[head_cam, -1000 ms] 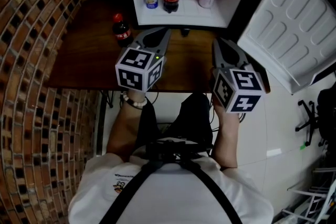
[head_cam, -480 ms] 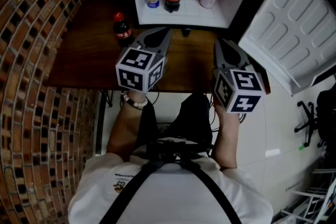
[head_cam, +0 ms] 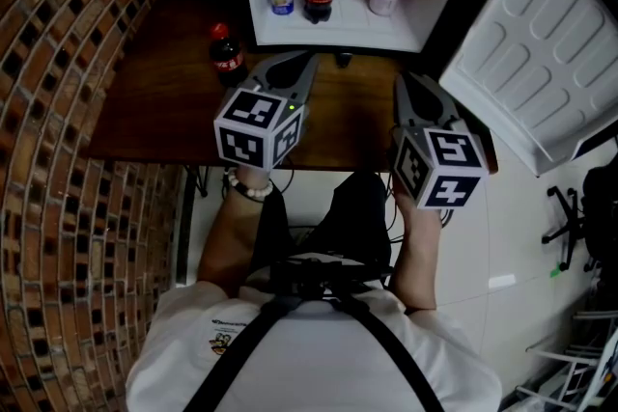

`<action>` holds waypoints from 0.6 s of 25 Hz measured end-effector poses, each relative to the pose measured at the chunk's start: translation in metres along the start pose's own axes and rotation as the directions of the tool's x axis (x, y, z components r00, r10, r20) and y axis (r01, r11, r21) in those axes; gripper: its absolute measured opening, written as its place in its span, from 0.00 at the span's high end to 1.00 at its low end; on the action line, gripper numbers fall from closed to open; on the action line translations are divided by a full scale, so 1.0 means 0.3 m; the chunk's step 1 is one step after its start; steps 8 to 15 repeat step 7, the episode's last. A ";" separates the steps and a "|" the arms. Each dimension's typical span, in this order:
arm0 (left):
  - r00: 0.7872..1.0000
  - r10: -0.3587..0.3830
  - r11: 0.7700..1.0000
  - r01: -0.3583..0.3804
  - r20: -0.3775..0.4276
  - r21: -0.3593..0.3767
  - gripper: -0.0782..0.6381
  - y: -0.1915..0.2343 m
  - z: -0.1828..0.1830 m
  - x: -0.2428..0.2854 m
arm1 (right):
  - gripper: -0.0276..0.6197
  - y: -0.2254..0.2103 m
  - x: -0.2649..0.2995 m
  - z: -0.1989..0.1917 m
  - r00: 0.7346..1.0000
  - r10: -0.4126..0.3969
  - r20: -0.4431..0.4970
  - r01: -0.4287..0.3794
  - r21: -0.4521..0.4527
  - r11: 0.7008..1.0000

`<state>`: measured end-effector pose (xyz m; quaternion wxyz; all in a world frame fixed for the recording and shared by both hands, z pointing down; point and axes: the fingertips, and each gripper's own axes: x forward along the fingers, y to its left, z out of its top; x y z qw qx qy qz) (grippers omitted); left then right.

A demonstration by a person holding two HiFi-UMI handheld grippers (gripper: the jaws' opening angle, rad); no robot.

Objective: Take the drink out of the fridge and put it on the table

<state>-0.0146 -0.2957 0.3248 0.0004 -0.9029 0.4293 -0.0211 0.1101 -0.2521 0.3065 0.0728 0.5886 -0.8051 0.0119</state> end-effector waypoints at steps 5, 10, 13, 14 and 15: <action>1.000 -0.001 1.000 0.001 0.005 0.001 0.90 -0.001 0.006 0.003 | 0.97 -0.007 -0.002 0.005 1.000 -0.003 0.006 0.003 0.001 1.000; 1.000 -0.003 1.000 0.003 0.008 0.002 0.90 -0.002 0.009 0.006 | 0.97 -0.012 -0.002 0.006 1.000 -0.004 0.008 0.004 0.000 1.000; 1.000 -0.003 1.000 0.003 0.008 0.002 0.90 -0.002 0.009 0.006 | 0.97 -0.012 -0.002 0.006 1.000 -0.004 0.008 0.004 0.000 1.000; 1.000 -0.003 1.000 0.003 0.008 0.002 0.90 -0.002 0.009 0.006 | 0.97 -0.012 -0.002 0.006 1.000 -0.004 0.008 0.004 0.000 1.000; 1.000 -0.003 1.000 0.003 0.008 0.002 0.90 -0.002 0.009 0.006 | 0.97 -0.012 -0.002 0.006 1.000 -0.004 0.008 0.004 0.000 1.000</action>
